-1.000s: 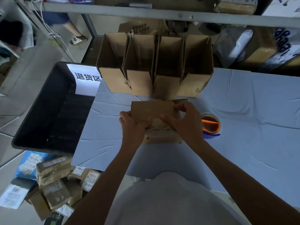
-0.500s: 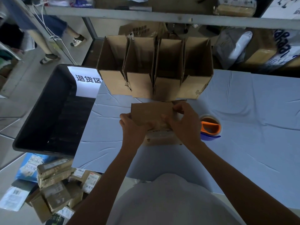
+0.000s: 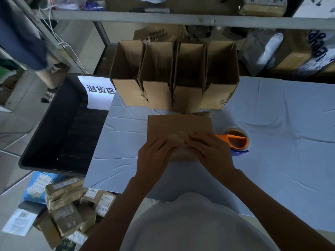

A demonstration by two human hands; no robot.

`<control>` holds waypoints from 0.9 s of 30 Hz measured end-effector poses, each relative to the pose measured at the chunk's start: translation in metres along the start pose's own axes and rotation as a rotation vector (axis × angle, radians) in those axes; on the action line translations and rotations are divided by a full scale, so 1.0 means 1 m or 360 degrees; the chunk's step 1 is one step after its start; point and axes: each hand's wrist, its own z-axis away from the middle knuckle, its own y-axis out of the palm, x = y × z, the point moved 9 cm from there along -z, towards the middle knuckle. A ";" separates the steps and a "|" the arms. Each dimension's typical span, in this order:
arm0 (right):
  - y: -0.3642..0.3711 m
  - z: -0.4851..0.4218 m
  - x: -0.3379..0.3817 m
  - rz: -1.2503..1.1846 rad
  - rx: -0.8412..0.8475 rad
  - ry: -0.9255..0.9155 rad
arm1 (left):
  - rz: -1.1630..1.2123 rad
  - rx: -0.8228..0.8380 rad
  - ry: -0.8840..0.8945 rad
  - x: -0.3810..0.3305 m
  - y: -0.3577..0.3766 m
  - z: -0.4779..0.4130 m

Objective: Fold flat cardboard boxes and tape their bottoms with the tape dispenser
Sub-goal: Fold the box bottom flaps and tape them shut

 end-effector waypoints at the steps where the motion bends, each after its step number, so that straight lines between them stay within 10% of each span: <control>1: 0.000 0.000 0.002 0.0039 -0.0040 -0.0023 | -0.0046 -0.0007 0.0000 -0.002 -0.001 -0.002; 7: -0.017 -0.014 0.021 0.0049 -0.0151 -0.0132 | -0.0092 -0.0255 -0.0004 -0.009 -0.016 -0.008; 27: 0.008 -0.057 -0.003 0.0036 0.0300 -0.0104 | 0.0189 0.0188 -0.0083 0.030 0.012 -0.042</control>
